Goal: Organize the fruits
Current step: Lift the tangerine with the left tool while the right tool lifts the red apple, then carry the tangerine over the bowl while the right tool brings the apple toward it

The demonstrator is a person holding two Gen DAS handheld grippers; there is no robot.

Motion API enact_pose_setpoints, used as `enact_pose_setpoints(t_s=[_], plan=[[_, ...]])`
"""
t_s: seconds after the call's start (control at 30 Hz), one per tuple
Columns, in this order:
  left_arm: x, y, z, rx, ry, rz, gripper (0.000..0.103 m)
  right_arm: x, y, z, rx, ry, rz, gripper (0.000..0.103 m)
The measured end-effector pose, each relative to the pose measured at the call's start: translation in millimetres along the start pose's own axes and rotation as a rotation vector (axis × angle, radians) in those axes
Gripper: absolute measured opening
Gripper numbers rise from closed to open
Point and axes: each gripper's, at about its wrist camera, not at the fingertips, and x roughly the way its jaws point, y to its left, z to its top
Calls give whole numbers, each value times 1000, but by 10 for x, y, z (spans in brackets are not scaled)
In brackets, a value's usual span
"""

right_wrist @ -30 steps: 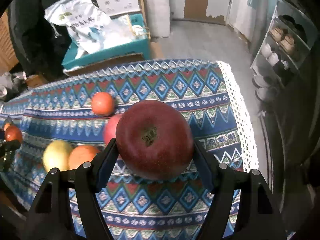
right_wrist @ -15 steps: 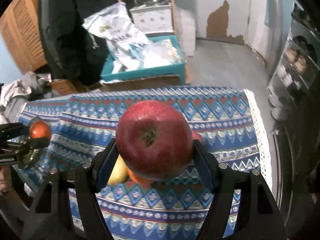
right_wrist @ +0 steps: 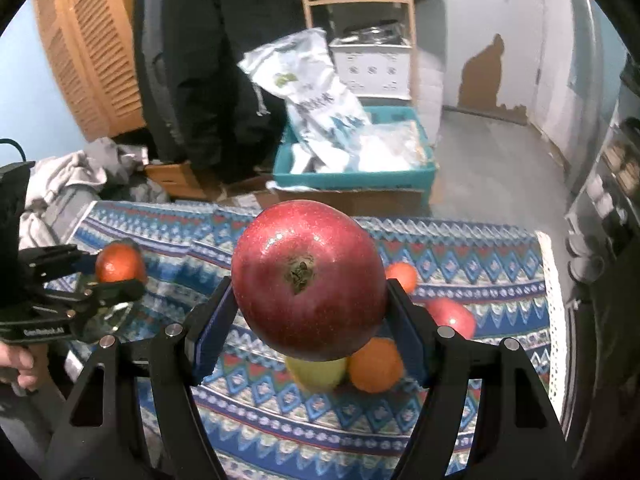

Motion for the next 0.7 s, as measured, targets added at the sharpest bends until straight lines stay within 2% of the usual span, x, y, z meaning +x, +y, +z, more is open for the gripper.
enact_pose_setpoints(t_s=[0.23,0.7], plan=[[-205,163,-22,-18,-39,18,47,-9,393,199,-48,-17,60,73],[-443,637,-173,-96,-64,57,47,90,1169,448,-142,-21,185,73]])
